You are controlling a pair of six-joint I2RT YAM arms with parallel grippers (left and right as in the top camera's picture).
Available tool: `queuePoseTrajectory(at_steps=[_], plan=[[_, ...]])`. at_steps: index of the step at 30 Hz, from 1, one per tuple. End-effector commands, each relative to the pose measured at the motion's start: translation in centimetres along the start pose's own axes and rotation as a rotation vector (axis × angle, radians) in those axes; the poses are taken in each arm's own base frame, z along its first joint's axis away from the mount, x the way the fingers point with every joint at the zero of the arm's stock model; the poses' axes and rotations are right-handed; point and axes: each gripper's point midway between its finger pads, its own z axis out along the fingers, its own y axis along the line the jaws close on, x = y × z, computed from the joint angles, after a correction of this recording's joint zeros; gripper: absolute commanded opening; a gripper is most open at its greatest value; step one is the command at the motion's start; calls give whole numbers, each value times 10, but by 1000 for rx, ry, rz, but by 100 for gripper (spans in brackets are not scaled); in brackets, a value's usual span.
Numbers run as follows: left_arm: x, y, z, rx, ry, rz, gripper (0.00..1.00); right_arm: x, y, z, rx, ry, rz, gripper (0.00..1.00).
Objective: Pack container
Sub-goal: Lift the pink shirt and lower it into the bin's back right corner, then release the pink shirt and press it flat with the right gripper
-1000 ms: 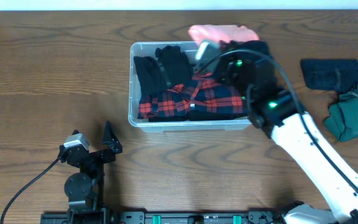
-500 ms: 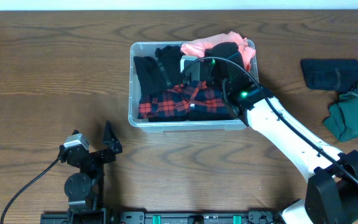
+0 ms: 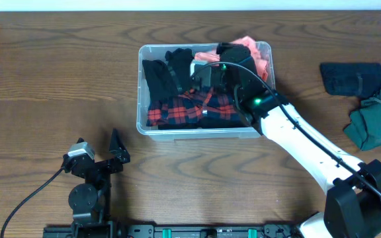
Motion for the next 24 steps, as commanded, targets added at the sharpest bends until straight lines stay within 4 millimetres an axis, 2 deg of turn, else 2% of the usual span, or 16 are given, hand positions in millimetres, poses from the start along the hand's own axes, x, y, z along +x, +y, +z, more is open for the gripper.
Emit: queuePoseTrajectory(at_steps=[1,4,7,9,11,13,14,16,24], plan=[[17,6,1,-22,48,6,98,-16,-24,-11,56,-38,143,86],[17,6,1,-22,48,6,98,-26,-42,-24,95,-71,220,87],[17,6,1,-22,48,6,98,-33,-66,-44,136,-125,425,88],[17,6,1,-22,48,6,98,-34,-79,-53,147,-161,593,77],[17,6,1,-22,48,6,98,-36,-83,-57,124,-201,771,60],[17,6,1,-22,48,6,98,-39,-74,-55,53,-229,873,39],[17,6,1,-22,48,6,98,-39,-67,-52,15,-228,913,25],[17,6,1,-22,48,6,98,-37,-53,-44,-49,-207,983,1],[17,6,1,-22,48,6,98,-26,11,8,-196,-48,1142,1]])
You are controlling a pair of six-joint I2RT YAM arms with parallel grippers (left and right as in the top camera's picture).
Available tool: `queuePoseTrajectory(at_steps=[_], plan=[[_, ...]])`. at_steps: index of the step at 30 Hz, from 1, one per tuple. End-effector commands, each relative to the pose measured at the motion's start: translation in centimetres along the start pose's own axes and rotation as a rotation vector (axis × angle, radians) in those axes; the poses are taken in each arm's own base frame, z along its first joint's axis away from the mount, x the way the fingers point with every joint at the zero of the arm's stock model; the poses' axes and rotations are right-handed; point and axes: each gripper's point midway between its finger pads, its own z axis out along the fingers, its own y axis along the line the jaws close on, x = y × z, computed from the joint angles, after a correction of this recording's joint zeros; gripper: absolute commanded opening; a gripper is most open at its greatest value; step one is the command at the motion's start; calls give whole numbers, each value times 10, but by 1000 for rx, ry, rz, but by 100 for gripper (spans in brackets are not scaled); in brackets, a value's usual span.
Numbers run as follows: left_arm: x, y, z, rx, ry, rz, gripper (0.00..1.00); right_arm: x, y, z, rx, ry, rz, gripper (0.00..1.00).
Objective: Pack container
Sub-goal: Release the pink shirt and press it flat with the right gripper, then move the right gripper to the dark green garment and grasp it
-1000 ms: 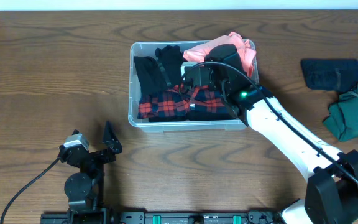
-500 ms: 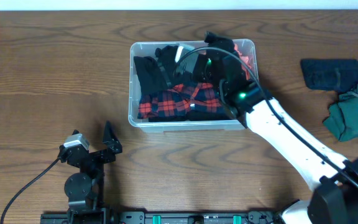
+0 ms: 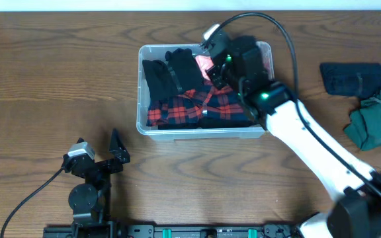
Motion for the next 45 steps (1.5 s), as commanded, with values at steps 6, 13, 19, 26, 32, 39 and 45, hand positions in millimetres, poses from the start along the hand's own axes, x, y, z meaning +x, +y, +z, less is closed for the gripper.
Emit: queuePoseTrajectory(at_steps=[6,13,19,26,32,39,45], plan=[[17,6,1,-22,48,6,98,60,11,54,-21,156,249,1],[17,6,1,-22,48,6,98,114,25,77,-41,309,285,1],[17,6,1,-22,48,6,98,99,22,73,-46,272,291,1],[17,6,1,-22,48,6,98,29,-21,23,1,107,328,1],[17,6,1,-22,48,6,98,-10,-88,-58,112,-12,387,67],[17,6,1,-22,48,6,98,7,-161,-141,318,-9,437,99],[17,6,1,-22,48,6,98,91,-225,-177,562,163,759,97]])
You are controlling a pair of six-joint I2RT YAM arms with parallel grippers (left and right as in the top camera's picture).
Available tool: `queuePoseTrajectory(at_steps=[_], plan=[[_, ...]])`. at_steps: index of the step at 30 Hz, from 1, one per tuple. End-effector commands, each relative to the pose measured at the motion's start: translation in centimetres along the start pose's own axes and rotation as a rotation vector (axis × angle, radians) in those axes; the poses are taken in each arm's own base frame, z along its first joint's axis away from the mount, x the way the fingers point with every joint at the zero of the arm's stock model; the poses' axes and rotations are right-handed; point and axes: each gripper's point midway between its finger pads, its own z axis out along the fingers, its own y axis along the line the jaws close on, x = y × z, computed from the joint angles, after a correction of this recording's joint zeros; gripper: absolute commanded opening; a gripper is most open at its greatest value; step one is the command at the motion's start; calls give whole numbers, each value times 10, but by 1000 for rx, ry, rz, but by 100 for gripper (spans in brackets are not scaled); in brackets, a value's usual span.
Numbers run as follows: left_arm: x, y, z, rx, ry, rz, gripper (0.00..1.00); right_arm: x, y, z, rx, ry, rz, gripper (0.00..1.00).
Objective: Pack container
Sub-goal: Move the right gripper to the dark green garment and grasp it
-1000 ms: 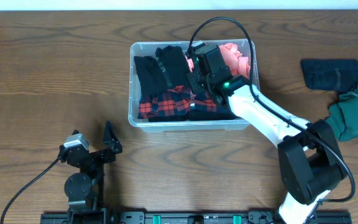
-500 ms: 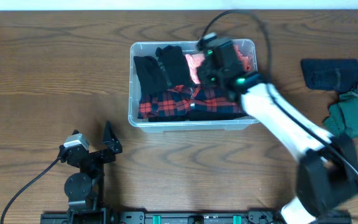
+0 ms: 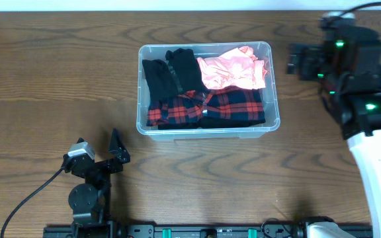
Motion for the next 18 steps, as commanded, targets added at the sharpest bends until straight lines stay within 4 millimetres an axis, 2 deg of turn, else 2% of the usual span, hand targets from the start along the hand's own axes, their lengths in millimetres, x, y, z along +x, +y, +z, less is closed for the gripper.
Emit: queuePoseTrajectory(at_steps=[1,4,7,10,14,18], plan=[[17,6,1,-22,48,6,98,27,-68,9,212,103,257,96],[17,6,1,-22,48,6,98,67,-119,7,386,227,474,96],[17,6,1,-22,48,6,98,95,-152,8,467,304,577,94],[17,6,1,-22,48,6,98,114,-172,15,466,338,652,93],[17,6,1,-22,48,6,98,134,-186,29,353,331,769,91],[17,6,1,-22,48,6,98,165,-208,27,316,343,894,91]])
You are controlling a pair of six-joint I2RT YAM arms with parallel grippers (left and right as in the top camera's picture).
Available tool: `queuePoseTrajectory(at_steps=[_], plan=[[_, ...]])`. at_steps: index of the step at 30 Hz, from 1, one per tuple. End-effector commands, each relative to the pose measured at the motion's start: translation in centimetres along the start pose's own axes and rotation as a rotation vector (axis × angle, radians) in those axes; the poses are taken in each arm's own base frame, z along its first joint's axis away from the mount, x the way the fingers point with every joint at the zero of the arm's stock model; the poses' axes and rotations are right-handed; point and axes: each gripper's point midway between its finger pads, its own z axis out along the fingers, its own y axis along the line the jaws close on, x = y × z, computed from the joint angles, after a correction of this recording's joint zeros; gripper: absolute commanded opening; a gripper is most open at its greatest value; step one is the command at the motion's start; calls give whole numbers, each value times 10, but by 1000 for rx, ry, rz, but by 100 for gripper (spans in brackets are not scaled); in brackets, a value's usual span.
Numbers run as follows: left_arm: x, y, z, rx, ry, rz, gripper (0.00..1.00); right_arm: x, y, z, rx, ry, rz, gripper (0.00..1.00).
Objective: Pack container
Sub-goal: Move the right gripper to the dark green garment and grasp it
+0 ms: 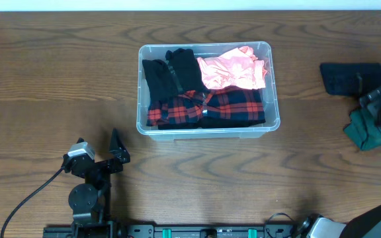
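The clear plastic container [206,131] stands mid-table, holding black garments [174,71], a red plaid piece [207,107] and a pink cloth [233,69]. To its right, on the table, lie a dark navy folded cloth [353,78] and a green cloth [366,130]. My right gripper hangs at the frame's right edge, over the green cloth's top; its jaws are too small to read. My left gripper [116,149] rests at the front left, far from the container, holding nothing.
The left arm's base and cable [84,192] occupy the front left. The right arm's base [349,225] shows at the bottom right corner. Bare wood lies left of and in front of the container.
The right arm has moved from above the navy cloth, at the back right, down and right to the green cloth at the frame's edge. The container's contents and the left arm are unchanged.
My right gripper was first inside the container, over the plaid and pink pieces. Then it stood higher, at the container's back. Later it was clear of the container, near the navy cloth, with the pink cloth left inside. Now it is over the green cloth.
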Motion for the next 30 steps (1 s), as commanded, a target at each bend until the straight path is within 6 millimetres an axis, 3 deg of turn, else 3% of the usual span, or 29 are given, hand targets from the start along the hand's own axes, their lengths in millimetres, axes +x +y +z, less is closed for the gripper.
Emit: queuePoseTrajectory(at_steps=[1,6,10,21,30], plan=[[17,6,1,-22,48,6,98,12,-18,11,-83,84,94,91],[17,6,1,-22,48,6,98,7,-52,18,-123,77,177,91],[17,6,1,-22,48,6,98,-3,-66,26,-222,18,219,91],[17,6,1,-22,48,6,98,-12,-77,57,-275,-40,148,87],[17,6,1,-22,48,6,98,2,-93,85,-213,25,179,83]])
